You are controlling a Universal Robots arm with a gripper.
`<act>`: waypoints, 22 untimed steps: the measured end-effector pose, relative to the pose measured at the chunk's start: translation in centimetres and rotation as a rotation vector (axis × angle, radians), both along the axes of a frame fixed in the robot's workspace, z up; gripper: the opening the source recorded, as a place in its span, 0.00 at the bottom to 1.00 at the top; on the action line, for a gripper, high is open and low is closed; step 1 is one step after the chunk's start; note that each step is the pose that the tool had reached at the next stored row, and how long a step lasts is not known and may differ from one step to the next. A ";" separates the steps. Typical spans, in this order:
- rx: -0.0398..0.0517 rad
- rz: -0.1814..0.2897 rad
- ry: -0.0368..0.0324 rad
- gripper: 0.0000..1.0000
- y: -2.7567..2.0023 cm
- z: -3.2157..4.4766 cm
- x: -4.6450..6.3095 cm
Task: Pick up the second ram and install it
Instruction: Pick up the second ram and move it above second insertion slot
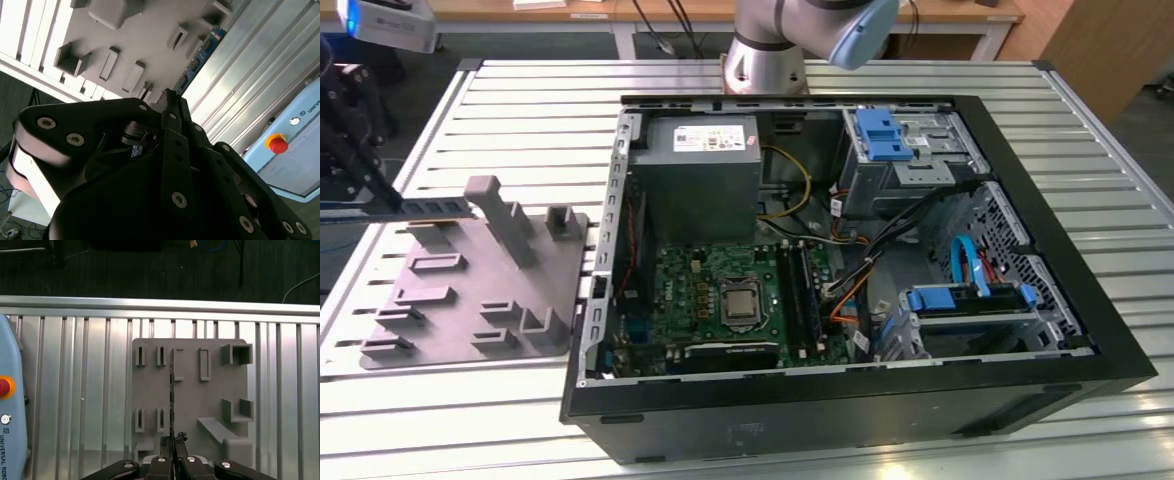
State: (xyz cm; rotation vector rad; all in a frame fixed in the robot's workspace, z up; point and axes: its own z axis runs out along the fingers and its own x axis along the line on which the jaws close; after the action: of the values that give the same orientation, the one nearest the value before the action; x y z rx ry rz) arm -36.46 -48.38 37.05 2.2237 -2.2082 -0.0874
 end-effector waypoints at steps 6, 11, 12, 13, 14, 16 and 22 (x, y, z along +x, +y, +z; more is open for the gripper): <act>0.0000 0.000 0.0007 0.14 0.00 -0.01 2.0; 0.0000 0.000 0.0009 0.14 0.00 -0.01 3.5; 0.0000 0.000 0.0009 0.14 0.00 -0.02 3.8; 0.0001 0.000 0.0008 0.14 0.00 -0.02 4.0; 0.0000 0.000 0.0010 0.14 0.00 -0.01 4.3; 0.0000 0.000 0.0010 0.14 0.00 -0.02 4.9; -0.0001 0.000 0.0014 0.14 0.00 -0.02 6.6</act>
State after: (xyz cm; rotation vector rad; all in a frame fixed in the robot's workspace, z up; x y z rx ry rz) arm -29.83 -48.38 37.03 2.2229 -2.2075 -0.0888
